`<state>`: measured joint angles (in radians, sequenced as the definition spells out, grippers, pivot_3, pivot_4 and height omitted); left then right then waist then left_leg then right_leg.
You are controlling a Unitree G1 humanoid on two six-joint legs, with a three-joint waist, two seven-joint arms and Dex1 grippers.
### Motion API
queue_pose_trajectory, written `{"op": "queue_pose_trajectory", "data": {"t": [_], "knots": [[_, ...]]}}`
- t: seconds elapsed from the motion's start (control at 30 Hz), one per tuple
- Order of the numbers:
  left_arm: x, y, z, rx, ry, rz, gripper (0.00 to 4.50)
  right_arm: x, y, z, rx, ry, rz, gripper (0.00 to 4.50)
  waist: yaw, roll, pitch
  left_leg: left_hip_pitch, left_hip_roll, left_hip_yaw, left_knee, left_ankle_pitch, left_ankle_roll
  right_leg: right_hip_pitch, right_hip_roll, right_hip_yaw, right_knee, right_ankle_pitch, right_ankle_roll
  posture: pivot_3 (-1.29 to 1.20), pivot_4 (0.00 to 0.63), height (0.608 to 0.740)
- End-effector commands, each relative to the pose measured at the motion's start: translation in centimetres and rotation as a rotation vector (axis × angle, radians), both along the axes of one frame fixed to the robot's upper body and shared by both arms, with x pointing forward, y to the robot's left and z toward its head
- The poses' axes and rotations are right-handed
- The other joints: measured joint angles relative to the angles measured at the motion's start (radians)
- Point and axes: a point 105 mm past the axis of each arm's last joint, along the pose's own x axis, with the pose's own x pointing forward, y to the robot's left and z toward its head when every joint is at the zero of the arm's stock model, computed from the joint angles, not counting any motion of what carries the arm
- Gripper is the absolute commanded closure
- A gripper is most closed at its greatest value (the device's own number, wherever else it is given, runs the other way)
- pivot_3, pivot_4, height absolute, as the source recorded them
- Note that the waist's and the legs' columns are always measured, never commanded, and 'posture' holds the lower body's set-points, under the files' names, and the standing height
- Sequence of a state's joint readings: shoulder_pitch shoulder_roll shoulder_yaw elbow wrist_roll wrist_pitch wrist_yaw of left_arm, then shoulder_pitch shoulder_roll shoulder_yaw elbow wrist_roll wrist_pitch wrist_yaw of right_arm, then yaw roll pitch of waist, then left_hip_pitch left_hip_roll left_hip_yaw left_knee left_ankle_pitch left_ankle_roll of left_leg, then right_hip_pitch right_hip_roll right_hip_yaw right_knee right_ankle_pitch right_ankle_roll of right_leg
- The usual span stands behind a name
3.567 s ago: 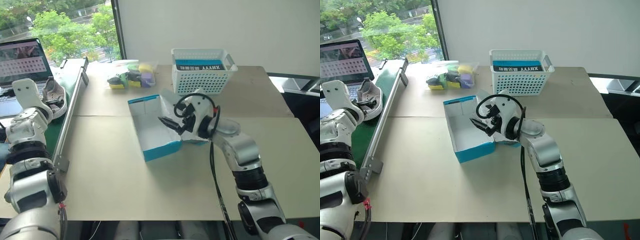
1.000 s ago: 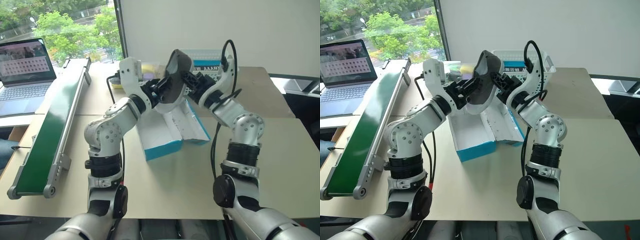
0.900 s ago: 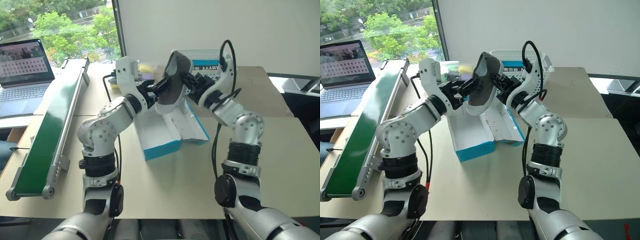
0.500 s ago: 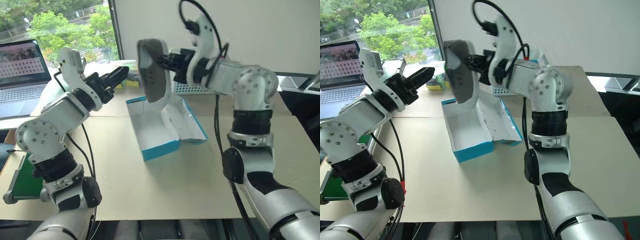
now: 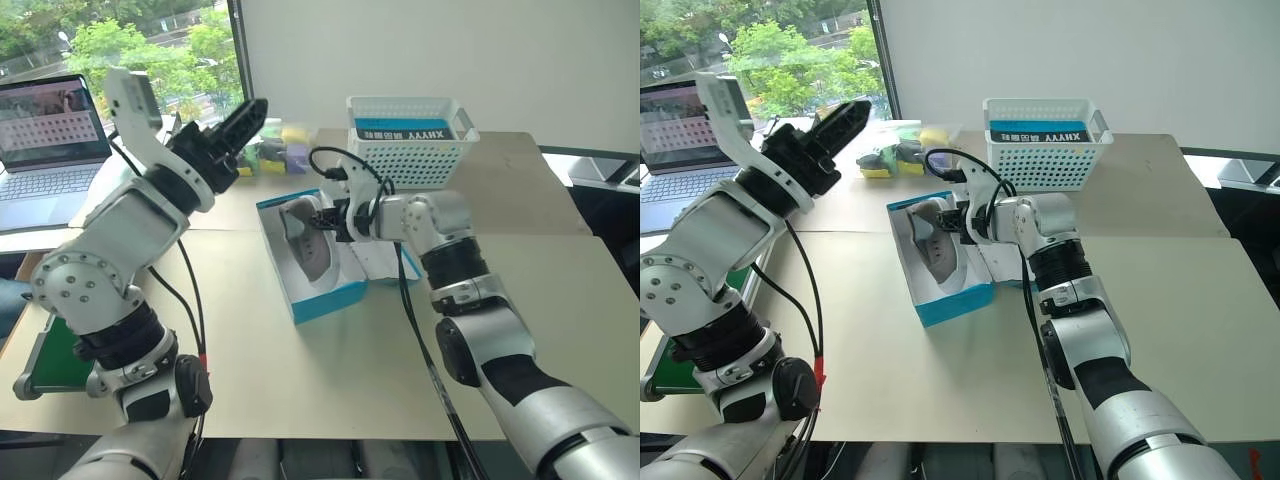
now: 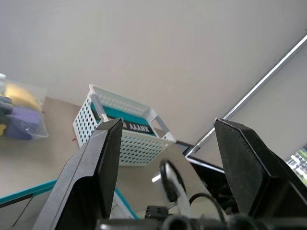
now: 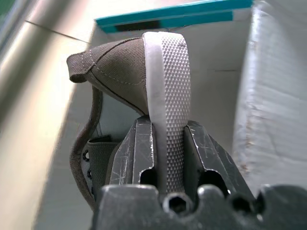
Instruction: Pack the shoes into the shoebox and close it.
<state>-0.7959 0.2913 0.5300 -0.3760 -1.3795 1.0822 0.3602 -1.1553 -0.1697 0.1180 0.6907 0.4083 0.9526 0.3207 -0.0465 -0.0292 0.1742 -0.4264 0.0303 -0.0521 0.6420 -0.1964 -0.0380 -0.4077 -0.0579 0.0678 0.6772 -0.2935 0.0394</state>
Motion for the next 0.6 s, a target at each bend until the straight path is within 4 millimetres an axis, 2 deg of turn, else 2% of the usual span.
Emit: {"op": "queue_pose_trajectory", "data": {"t": [0.03, 0.17, 0.33, 0.4, 0.5, 0.57, 0.6], "knots": [[-0.9, -0.1, 1.4, -0.011, -0.058, -0.002, 1.27, 1.3, 0.1, 2.3, -0.069, -0.142, 0.027, 4.17, -0.001, 0.000, 0.000, 0.000, 0.000, 0.000, 0.000, 0.000, 0.000, 0.000, 0.000, 0.000, 0.000, 0.000, 0.000, 0.00, 0.150, 0.740], [-0.9, -0.4, 1.4, -0.014, -0.056, -0.006, 1.27, 1.9, 0.2, 1.4, -0.274, -0.274, 0.129, 4.17, 0.002, 0.000, 0.000, 0.000, 0.000, 0.000, 0.000, 0.000, 0.000, 0.000, 0.000, 0.000, 0.001, 0.000, 0.000, 0.00, 0.150, 0.740], [-0.8, -0.6, 1.3, -0.036, -0.048, -0.002, 1.27, 2.4, -0.5, -0.4, -0.314, -0.269, 0.108, 4.17, 0.004, 0.000, 0.000, 0.001, 0.000, 0.000, 0.000, 0.000, -0.001, 0.001, 0.000, 0.000, 0.001, 0.000, 0.000, 0.00, 0.150, 0.740], [-0.8, -0.8, 1.4, -0.037, -0.049, -0.001, 1.27, 2.0, -0.1, -1.0, -0.269, -0.238, 0.116, 3.19, 0.004, 0.000, 0.000, 0.002, 0.000, 0.000, 0.000, 0.000, -0.001, 0.002, 0.000, 0.000, 0.000, 0.000, 0.000, 0.00, 0.150, 0.740], [-0.8, -0.8, 1.4, -0.032, -0.049, 0.003, 1.27, 1.8, 0.3, -1.0, -0.229, -0.225, 0.121, 2.24, 0.004, 0.000, 0.000, 0.002, 0.000, 0.000, 0.000, 0.000, -0.001, 0.002, 0.000, 0.000, 0.001, 0.000, 0.000, 0.00, 0.150, 0.740], [-0.7, -0.6, 1.2, -0.009, -0.038, 0.019, 1.27, 1.7, 0.7, -0.1, -0.197, -0.241, 0.125, 1.59, 0.004, 0.000, 0.000, 0.002, 0.000, 0.000, 0.000, 0.000, -0.001, 0.002, 0.000, 0.000, 0.001, 0.000, 0.000, 0.00, 0.150, 0.740], [-0.4, -0.3, 0.7, 0.018, -0.017, 0.042, 1.27, 2.1, 0.6, 1.4, -0.186, -0.295, 0.100, 1.22, 0.004, 0.000, 0.000, 0.002, 0.000, 0.000, 0.000, 0.000, -0.001, 0.002, 0.000, 0.000, 0.001, 0.000, 0.000, 0.00, 0.150, 0.740]]}}
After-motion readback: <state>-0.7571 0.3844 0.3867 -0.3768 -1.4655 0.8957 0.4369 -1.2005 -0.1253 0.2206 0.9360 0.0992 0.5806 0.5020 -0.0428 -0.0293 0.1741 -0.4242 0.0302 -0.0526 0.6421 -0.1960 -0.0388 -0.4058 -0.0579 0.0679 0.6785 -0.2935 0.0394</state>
